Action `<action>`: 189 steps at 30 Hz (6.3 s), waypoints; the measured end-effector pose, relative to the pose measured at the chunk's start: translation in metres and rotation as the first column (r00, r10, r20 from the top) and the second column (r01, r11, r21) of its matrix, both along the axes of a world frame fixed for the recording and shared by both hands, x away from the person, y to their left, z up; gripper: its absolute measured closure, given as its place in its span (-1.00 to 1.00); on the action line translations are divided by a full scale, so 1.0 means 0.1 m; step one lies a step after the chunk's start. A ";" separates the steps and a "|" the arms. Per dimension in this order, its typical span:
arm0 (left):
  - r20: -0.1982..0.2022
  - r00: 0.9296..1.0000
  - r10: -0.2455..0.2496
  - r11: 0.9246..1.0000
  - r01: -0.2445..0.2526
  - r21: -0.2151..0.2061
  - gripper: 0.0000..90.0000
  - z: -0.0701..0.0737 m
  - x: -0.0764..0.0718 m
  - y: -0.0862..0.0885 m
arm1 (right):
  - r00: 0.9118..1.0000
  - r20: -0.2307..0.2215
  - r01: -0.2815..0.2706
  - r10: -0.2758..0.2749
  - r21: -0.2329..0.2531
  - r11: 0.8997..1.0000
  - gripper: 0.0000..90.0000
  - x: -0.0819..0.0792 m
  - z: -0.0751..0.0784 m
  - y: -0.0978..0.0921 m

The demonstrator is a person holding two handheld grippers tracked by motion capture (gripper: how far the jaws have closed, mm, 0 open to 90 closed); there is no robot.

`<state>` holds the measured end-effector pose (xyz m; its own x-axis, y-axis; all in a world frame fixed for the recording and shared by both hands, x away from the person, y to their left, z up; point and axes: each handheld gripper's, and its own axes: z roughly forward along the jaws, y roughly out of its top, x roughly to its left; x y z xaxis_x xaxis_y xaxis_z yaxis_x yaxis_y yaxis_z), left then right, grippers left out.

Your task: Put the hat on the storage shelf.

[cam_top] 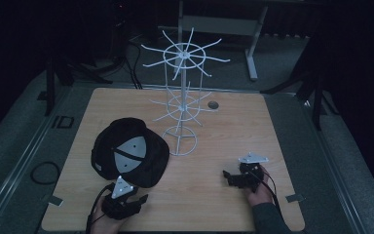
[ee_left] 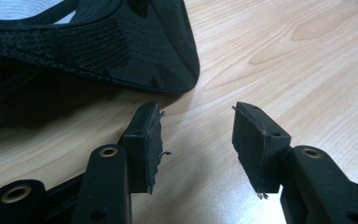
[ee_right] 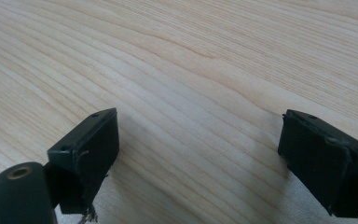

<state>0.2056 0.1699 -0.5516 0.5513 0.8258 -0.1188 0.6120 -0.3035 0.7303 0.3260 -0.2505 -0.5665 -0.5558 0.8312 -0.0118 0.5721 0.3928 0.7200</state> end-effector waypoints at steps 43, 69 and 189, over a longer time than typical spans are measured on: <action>0.034 0.992 0.122 0.992 -0.121 -0.041 0.44 0.30 0.51 -0.02 | 1.000 0.000 0.000 0.000 0.000 1.000 -0.73 0.00 0.00 0.00; 0.053 0.977 0.208 0.976 -0.204 -0.077 0.55 0.53 0.75 0.23 | 1.000 0.000 0.001 -0.001 0.001 1.000 -0.73 0.00 0.00 0.00; 0.147 0.949 0.279 0.957 -0.263 -0.122 0.93 1.08 0.91 0.51 | 1.000 -0.001 0.002 -0.002 0.001 1.000 -0.73 0.00 0.00 0.00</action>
<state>0.2970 0.2207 -0.4431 0.3268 0.9351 -0.1369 0.5331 -0.0627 0.8437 0.3260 -0.2504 -0.5664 -0.5543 0.8323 -0.0103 0.5733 0.3907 0.7202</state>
